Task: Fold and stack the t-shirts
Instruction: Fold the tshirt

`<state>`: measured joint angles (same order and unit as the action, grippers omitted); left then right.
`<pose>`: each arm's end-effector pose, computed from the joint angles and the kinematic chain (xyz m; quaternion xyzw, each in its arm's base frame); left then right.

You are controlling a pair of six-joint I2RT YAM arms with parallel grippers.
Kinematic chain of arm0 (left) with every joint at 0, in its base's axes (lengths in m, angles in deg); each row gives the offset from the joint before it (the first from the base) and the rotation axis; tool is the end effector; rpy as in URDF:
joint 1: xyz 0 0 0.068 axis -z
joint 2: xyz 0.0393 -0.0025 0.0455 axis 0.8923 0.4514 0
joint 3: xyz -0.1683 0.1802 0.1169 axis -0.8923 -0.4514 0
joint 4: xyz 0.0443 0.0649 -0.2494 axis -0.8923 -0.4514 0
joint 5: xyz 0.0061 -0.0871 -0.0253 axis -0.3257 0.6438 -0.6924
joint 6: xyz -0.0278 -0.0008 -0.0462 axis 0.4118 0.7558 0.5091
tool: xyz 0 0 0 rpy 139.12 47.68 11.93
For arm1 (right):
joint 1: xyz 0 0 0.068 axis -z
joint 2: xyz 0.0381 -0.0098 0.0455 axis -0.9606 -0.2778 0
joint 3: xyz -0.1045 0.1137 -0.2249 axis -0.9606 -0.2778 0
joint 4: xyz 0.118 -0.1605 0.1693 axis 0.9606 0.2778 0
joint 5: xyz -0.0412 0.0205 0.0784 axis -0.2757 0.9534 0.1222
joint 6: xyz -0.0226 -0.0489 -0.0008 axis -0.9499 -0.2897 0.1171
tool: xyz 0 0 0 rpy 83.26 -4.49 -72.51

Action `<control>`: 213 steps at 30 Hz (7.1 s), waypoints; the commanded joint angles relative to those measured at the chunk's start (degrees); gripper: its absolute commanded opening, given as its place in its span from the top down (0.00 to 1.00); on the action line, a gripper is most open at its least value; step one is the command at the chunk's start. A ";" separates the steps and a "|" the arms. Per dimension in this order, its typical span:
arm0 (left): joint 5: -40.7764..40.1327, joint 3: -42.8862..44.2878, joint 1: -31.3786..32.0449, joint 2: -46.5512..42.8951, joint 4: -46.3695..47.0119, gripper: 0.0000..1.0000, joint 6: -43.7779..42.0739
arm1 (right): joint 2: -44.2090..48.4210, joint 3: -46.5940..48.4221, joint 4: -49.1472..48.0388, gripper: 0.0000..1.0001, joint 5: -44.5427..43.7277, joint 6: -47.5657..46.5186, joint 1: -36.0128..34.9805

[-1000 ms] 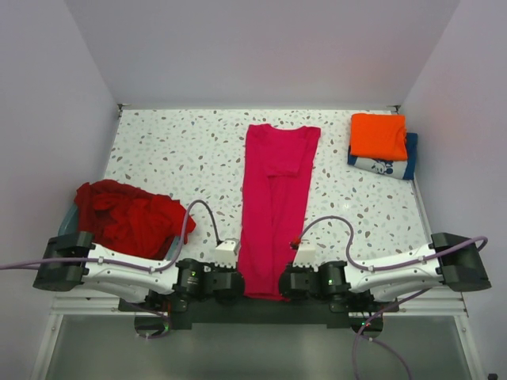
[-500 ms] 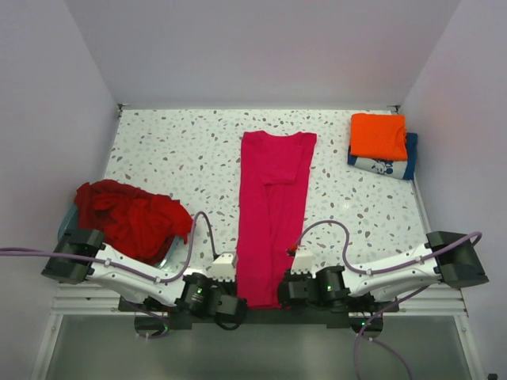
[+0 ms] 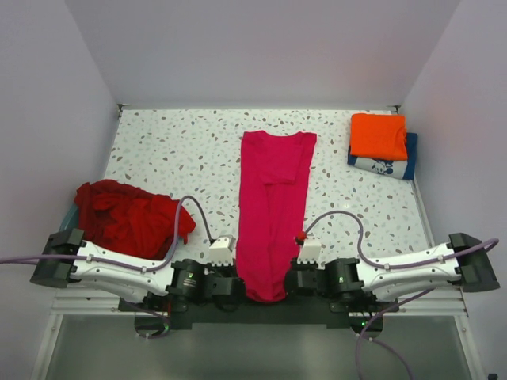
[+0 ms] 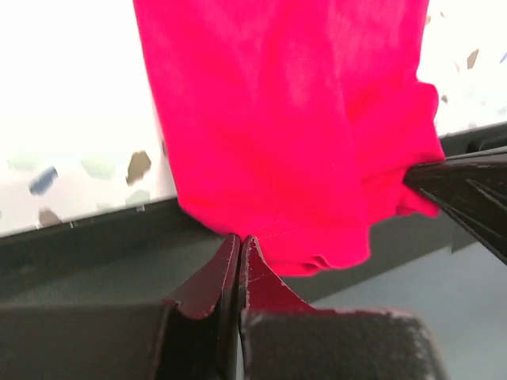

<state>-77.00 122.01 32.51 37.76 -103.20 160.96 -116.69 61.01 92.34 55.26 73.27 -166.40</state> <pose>-0.0002 -0.1935 0.1937 -0.0432 0.9399 -0.2283 0.2503 0.0092 0.1714 0.1835 -0.0113 0.9488 0.2042 0.2406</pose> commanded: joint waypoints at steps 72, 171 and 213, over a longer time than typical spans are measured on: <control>16.05 12.22 -53.58 16.57 25.89 0.15 -53.57 | -15.82 21.94 -11.13 0.24 27.26 -51.55 67.22; 15.98 -10.03 -35.30 6.91 30.74 1.00 -39.86 | -4.22 -3.32 -8.16 1.00 18.12 -35.64 46.31; 1.20 15.88 -32.04 -2.25 12.79 1.00 -46.70 | -1.04 27.70 7.86 1.00 3.17 -40.90 40.39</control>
<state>-77.02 134.08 2.68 34.59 -96.42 120.97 -117.02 84.75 102.98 58.41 38.21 -129.05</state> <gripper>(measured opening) 0.027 0.033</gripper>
